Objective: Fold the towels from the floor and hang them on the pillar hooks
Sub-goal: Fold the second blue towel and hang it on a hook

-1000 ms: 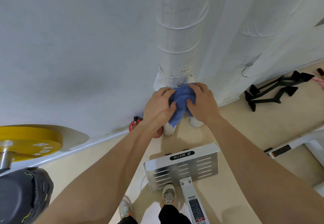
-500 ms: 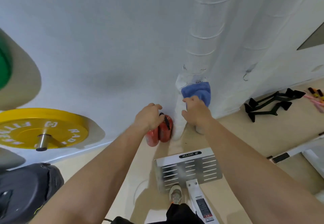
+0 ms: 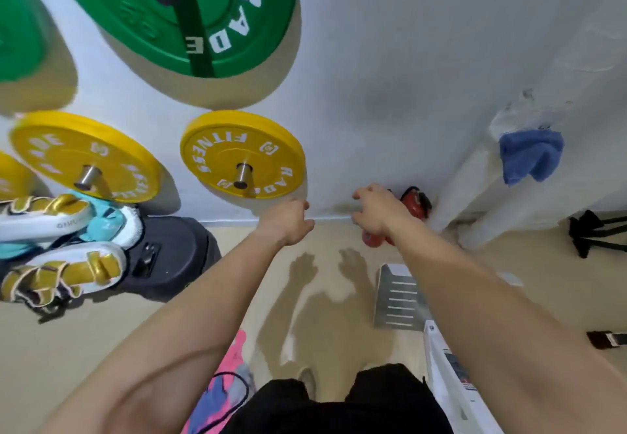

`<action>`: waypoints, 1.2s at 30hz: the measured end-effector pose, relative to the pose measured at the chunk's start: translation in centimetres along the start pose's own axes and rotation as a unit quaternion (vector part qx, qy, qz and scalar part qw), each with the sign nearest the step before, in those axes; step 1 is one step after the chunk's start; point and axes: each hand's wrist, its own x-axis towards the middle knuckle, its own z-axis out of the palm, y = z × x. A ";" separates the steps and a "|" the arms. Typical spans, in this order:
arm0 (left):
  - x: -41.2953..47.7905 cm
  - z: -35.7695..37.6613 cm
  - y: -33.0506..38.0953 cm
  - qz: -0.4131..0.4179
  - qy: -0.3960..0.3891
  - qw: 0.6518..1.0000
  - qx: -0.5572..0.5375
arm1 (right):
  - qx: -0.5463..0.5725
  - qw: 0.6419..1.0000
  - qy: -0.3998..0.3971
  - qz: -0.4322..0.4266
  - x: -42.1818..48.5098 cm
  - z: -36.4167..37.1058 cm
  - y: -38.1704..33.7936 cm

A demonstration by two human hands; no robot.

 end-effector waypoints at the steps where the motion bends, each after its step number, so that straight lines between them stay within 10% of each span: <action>1: -1.7 0.1 -2.1 -0.016 0.000 1.000 -0.005 | -0.004 1.000 -0.009 -0.017 -0.3 0.8 -2.2; 24: -36.1 23.6 -29.6 -0.358 -0.083 0.913 -0.174 | -0.085 0.930 -0.245 -0.260 -12.6 37.0 -27.3; 36: -30.5 55.2 -51.6 -0.368 -0.107 0.892 -0.239 | -0.058 0.958 -0.244 -0.136 -2.5 75.2 -29.9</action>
